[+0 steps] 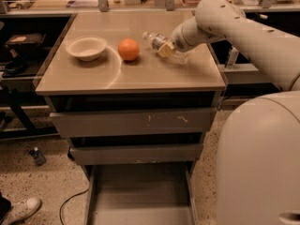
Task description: Pick water bottle from bottom drawer and place on counter
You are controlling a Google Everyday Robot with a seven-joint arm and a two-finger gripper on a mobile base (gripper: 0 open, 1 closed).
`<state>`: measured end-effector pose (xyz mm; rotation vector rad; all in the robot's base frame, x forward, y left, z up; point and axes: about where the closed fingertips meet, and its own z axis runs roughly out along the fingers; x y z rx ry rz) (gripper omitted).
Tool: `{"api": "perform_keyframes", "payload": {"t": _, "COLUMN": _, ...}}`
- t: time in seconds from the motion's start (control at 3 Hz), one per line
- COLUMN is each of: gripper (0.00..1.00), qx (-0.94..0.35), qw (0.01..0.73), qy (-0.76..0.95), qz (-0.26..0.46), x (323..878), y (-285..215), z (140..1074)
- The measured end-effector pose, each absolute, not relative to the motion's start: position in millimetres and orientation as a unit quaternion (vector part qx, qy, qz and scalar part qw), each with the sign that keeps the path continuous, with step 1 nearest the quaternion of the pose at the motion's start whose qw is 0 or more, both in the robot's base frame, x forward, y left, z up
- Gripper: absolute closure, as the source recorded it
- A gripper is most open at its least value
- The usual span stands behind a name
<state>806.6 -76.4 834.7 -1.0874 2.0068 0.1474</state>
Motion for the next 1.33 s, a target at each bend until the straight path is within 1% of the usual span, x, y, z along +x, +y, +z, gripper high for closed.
{"api": "perform_keyframes", "payload": {"t": 0.67, "gripper": 0.11, "qx": -0.433, "qw": 0.414, "qy": 0.799, "qz": 0.059, "x": 806.6, "y": -76.3, "z": 834.6}}
{"api": "perform_keyframes", "payload": {"t": 1.0, "gripper": 0.00, "qx": -0.433, "qw": 0.414, "qy": 0.799, "qz": 0.059, "x": 806.6, "y": -76.2, "z": 834.5}}
{"api": "perform_keyframes", "payload": {"t": 1.33, "gripper": 0.00, "qx": -0.433, "qw": 0.414, "qy": 0.799, "qz": 0.059, "x": 806.6, "y": -76.2, "z": 834.5}}
